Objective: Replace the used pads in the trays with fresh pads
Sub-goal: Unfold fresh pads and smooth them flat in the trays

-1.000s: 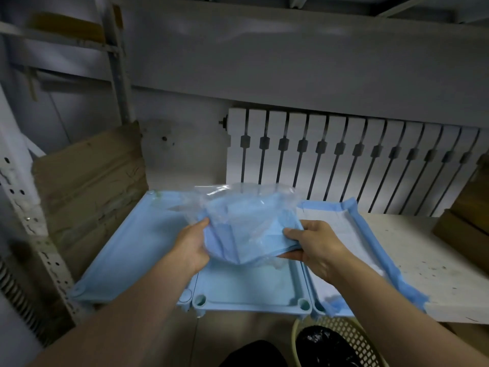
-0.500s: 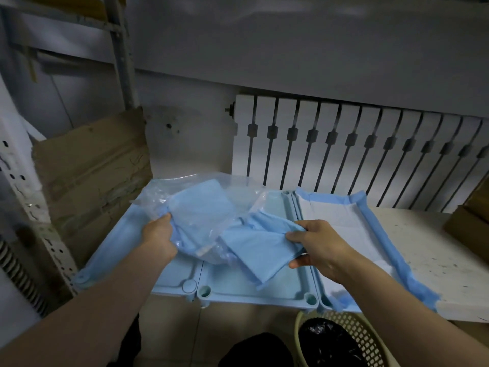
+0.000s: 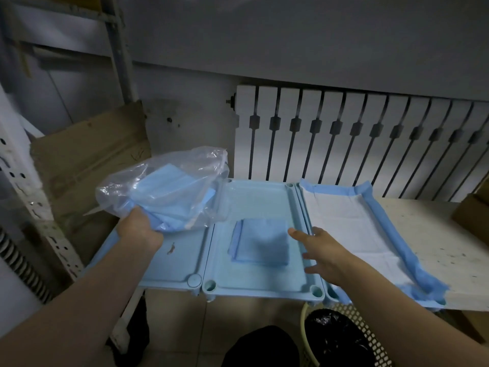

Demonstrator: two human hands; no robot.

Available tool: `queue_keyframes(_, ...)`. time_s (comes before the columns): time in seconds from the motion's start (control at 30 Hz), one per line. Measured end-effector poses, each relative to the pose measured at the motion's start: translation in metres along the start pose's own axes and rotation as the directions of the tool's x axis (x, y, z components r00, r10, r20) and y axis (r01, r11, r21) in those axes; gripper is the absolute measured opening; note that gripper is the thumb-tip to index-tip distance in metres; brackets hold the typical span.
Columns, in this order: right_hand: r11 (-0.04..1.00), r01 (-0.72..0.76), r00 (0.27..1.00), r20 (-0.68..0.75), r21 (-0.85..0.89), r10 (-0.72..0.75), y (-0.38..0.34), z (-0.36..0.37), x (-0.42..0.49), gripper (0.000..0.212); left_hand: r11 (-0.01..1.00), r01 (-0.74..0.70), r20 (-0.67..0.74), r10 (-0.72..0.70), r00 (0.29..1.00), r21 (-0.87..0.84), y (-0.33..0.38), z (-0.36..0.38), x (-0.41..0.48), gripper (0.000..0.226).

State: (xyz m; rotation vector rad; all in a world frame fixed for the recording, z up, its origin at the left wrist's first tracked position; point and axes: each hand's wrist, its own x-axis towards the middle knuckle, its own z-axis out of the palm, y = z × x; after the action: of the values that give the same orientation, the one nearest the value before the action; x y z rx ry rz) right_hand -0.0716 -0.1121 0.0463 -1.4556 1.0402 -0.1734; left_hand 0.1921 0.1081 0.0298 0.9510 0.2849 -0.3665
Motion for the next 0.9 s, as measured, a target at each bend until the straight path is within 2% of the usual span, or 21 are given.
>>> queue_keyframes(0.1, 0.996, 0.015, 0.997, 0.07, 0.086, -0.021, 0.002, -0.004, -0.001, 0.113, 0.996, 0.085, 0.181, -0.082, 0.98, -0.01, -0.01, 0.015, -0.024, 0.046)
queue_keyframes(0.17, 0.989, 0.002, 0.985, 0.172, 0.148, -0.027, -0.003, -0.001, -0.01, 0.122, 0.994, 0.113, 0.233, -0.107, 0.967, -0.011, -0.028, 0.03, -0.044, 0.04)
queue_keyframes(0.23, 0.974, -0.021, 0.964, 0.264, 0.224, -0.04, -0.008, 0.005, -0.019, 0.113, 0.991, 0.133, 0.34, -0.116, 0.933, -0.028, -0.051, 0.05, -0.064, 0.033)
queue_keyframes(0.33, 0.914, -0.054, 0.926, 0.363, 0.402, -0.104, -0.013, 0.01, -0.029, 0.077, 0.981, 0.191, 0.467, -0.182, 0.866, 0.027, -0.087, 0.082, -0.09, 0.036)
queue_keyframes(0.4, 0.858, -0.017, 0.939, 0.303, 0.513, -0.162, -0.012, 0.004, -0.033, 0.048, 0.973, 0.201, 0.495, -0.229, 0.838, 0.11, -0.105, 0.1, -0.101, 0.039)
queue_keyframes(0.5, 0.748, 0.103, 0.984, 0.043, 0.656, -0.173, -0.003, -0.025, -0.03, 0.025, 0.932, 0.201, 0.501, -0.335, 0.798, 0.302, -0.128, 0.122, -0.118, 0.04)
queue_keyframes(0.6, 0.668, 0.222, 0.975, -0.174, 0.711, -0.138, 0.01, -0.062, -0.024, 0.035, 0.868, 0.19, 0.483, -0.423, 0.766, 0.458, -0.149, 0.137, -0.137, 0.035)
queue_keyframes(0.7, 0.563, 0.309, 0.938, -0.343, 0.766, -0.049, 0.03, -0.104, -0.006, 0.044, 0.842, 0.207, 0.465, -0.461, 0.756, 0.498, -0.17, 0.148, -0.146, 0.038)
queue_keyframes(0.8, 0.495, 0.38, 0.888, -0.457, 0.781, 0.039, 0.049, -0.147, 0.009, 0.04, 0.818, 0.213, 0.427, -0.479, 0.767, 0.534, -0.19, 0.157, -0.145, 0.033)
queue_keyframes(0.9, 0.333, 0.425, 0.851, -0.497, 0.842, 0.169, 0.066, -0.187, 0.025, 0.036, 0.801, 0.224, 0.415, -0.5, 0.76, 0.555, -0.206, 0.167, -0.145, 0.028)
